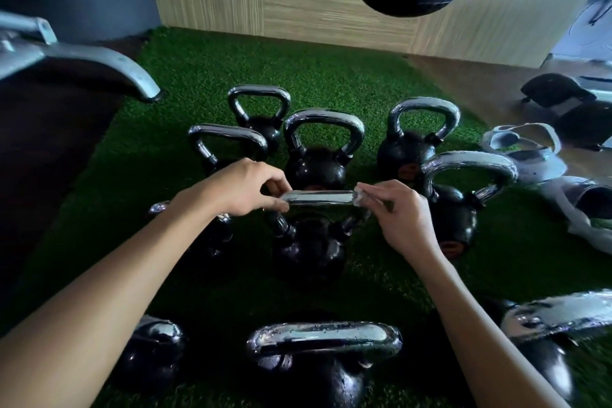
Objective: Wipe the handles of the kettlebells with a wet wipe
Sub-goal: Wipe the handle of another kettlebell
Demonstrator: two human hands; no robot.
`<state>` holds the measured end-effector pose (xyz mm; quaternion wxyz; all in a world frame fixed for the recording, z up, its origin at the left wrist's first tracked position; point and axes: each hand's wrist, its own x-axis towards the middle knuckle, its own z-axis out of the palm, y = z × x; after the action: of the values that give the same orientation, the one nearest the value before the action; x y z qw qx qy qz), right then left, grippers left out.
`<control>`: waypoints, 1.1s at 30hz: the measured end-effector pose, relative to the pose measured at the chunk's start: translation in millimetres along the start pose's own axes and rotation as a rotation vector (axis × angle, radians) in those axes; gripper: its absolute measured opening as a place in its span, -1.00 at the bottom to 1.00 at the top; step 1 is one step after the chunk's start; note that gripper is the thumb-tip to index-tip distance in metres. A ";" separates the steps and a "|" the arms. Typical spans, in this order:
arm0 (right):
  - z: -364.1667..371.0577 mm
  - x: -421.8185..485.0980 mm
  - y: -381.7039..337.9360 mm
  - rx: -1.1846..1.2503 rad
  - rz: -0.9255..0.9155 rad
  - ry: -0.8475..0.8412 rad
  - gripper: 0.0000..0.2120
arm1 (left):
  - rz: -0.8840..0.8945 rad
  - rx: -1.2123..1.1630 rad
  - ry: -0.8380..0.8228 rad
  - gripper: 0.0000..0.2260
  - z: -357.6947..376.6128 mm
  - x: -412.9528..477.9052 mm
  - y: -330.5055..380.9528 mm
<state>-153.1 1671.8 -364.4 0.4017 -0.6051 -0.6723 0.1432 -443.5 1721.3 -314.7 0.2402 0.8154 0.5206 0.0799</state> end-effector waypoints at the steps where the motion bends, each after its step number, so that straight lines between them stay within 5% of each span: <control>1: 2.4 -1.2 -0.7 0.027 -0.004 0.020 -0.84 | 0.000 0.001 0.002 -0.76 -0.2 0.1 0.6; 9: 18.3 -23.3 29.9 0.506 0.424 0.069 -0.76 | -0.017 0.015 0.066 -0.77 5.8 -0.9 -0.6; 20: 52.8 -38.2 44.2 0.467 0.570 0.005 -0.75 | -0.050 -0.038 0.135 -0.72 10.6 -11.9 4.1; 27: -4.8 -18.7 -15.3 0.564 0.335 0.151 -0.71 | -0.117 -0.011 0.305 -0.69 13.2 -20.5 20.3; 29: -12.2 -11.4 -48.2 0.534 0.204 0.082 -0.74 | -0.117 -0.280 0.385 -0.74 12.3 -22.7 32.9; 33: -3.0 1.6 -86.5 0.333 -0.050 0.003 -0.83 | -0.259 -0.835 0.150 -0.57 5.2 -25.5 50.8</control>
<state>-211.2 1652.8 -303.2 0.5008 -0.5136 -0.6535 0.2416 -411.7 1679.7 -292.1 0.5186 0.5685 0.5574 0.3116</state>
